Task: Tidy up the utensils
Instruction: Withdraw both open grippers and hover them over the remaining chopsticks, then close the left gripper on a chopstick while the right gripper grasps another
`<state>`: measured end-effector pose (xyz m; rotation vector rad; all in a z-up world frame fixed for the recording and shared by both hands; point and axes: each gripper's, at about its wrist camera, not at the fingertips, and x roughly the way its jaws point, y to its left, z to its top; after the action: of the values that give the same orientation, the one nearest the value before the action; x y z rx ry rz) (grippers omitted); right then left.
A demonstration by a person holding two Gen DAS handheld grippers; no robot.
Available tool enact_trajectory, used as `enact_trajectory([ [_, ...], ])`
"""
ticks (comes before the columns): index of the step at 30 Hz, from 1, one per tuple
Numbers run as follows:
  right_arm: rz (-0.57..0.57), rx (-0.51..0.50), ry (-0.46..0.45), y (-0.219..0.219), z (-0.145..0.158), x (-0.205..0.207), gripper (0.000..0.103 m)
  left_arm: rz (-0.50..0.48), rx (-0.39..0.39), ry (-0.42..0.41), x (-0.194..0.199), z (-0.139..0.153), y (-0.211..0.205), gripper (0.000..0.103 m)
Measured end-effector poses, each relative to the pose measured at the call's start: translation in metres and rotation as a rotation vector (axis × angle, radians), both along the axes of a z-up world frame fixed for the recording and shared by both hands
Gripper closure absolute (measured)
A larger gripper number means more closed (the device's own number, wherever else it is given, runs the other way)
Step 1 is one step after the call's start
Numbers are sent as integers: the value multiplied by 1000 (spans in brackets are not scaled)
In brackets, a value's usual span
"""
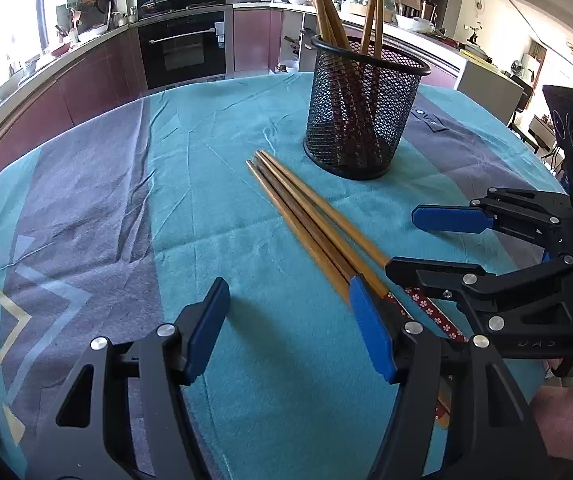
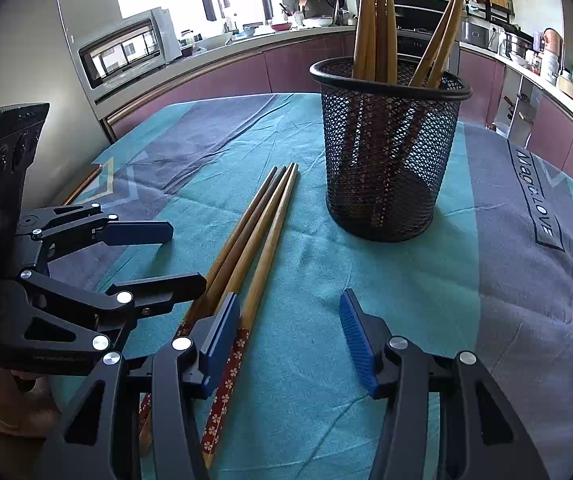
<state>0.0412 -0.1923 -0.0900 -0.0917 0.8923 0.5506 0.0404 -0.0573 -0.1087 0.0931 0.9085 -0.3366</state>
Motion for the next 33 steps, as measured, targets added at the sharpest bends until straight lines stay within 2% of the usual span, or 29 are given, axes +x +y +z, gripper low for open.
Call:
enact_trajectory([
  [3, -1, 3, 2, 0, 0, 0, 53, -4, -21, 22, 3, 0, -2, 43],
  [11, -12, 18, 11, -8, 1, 2, 54, -17, -8, 12, 3, -1, -6, 45],
  [17, -8, 15, 12, -7, 1, 3, 54, -20, 26, 5, 1, -3, -3, 56],
  [22, 2, 4, 8, -3, 2, 5, 54, -13, 2, 13, 3, -2, 2, 62],
  [33, 26, -36, -2, 17, 2, 15, 64, 16, -12, 15, 14, -2, 4, 67],
])
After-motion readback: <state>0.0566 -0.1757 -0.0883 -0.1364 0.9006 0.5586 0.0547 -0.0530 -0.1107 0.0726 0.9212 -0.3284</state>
